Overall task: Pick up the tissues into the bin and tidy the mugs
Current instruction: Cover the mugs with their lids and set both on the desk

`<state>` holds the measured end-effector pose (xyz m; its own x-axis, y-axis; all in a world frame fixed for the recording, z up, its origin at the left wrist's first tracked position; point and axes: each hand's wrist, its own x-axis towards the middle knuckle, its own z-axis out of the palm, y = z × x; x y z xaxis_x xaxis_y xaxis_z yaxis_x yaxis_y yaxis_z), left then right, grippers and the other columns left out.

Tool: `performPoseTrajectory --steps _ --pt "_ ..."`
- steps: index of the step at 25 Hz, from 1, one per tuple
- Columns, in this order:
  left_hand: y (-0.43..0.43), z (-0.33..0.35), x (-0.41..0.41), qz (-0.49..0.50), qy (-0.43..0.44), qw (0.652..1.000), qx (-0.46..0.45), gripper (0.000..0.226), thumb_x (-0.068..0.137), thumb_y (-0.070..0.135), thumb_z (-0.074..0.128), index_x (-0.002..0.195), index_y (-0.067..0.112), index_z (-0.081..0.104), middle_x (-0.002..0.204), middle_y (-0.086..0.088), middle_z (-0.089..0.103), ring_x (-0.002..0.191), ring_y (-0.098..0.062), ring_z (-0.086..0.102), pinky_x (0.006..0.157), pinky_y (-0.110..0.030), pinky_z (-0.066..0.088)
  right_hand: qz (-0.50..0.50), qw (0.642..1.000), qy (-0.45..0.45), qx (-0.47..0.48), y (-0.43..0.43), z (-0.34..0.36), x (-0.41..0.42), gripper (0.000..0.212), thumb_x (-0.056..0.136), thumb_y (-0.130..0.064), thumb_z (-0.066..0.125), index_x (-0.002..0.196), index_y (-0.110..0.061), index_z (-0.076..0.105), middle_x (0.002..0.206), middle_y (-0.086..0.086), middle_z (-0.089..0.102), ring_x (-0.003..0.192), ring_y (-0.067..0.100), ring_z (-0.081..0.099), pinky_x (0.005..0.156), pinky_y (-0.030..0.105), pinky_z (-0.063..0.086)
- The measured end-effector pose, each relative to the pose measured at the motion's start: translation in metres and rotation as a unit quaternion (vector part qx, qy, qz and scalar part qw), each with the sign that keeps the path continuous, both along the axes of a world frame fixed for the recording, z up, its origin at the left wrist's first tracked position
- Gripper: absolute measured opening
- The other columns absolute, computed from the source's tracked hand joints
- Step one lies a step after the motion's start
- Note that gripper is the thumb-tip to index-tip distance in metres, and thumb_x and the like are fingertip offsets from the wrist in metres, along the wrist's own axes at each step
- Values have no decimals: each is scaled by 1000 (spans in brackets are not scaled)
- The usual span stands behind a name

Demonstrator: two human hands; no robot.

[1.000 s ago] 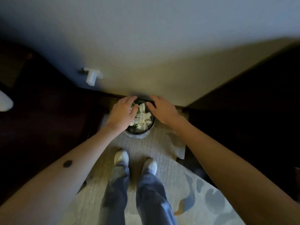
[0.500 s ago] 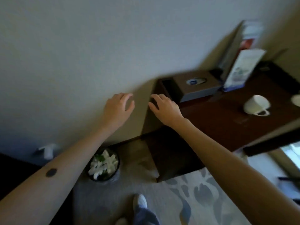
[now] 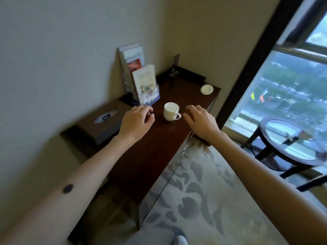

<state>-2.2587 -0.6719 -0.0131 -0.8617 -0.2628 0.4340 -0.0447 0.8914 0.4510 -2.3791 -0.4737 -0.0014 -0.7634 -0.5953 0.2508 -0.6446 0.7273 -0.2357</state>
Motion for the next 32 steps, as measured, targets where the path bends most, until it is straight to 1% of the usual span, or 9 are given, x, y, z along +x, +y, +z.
performPoseTrajectory --steps 3,7,10,13,18,21,24,28,32 --pt "26 -13 -79 -2 -30 999 -14 26 90 27 48 111 13 55 104 -7 61 102 -26 53 82 -40 43 -17 1000 -14 16 39 -7 -77 44 94 -44 39 130 -19 44 121 8 56 108 26 56 83 40 47" --pt "39 -34 -155 46 -78 996 -9 33 88 27 51 117 11 51 114 -10 58 109 -28 50 86 -42 42 -11 999 -19 38 64 -19 -165 43 94 -44 38 129 -19 45 118 8 57 109 26 56 83 41 49" --pt "34 -50 -189 73 -114 991 -8 34 88 28 52 118 12 51 116 -11 57 109 -29 50 87 -42 41 7 998 -35 51 64 -31 -212 43 95 -43 38 130 -18 44 119 8 56 108 25 56 85 42 50" --pt "24 -60 -230 86 -113 990 2 34 88 28 51 118 12 51 116 -9 57 110 -27 50 88 -42 42 28 997 -53 50 49 -41 -259 44 95 -42 39 131 -17 42 122 9 55 109 25 55 88 44 49" --pt "13 -66 -339 55 -105 993 3 32 89 29 50 115 12 51 111 -8 59 105 -26 51 83 -40 42 28 996 -65 57 29 -56 -352 42 96 -38 41 131 -15 43 127 9 55 115 26 54 92 46 48" --pt "18 -69 -414 28 -108 994 15 31 89 30 49 115 13 51 111 -8 59 104 -25 52 84 -40 42 5 996 -69 63 29 -60 -415 41 95 -36 42 129 -13 45 122 12 57 109 28 56 85 44 51" --pt "28 -78 -480 6 -122 992 23 31 90 29 49 116 13 51 113 -8 59 104 -23 53 86 -38 42 -26 995 -79 56 37 -71 -475 39 95 -36 43 127 -14 46 118 12 58 102 28 58 79 41 51" --pt "40 -102 -549 3 -163 986 36 31 91 29 47 117 13 50 113 -6 59 104 -22 53 87 -38 43 -47 990 -116 70 45 -97 -546 41 95 -37 43 130 -16 44 117 10 58 102 26 59 77 39 51" --pt "48 -129 -612 34 -204 976 71 34 92 29 47 122 13 48 117 -6 59 109 -22 52 90 -40 45 -34 979 -171 102 42 -125 -616 46 95 -36 44 135 -15 39 124 11 57 106 27 59 82 43 54"
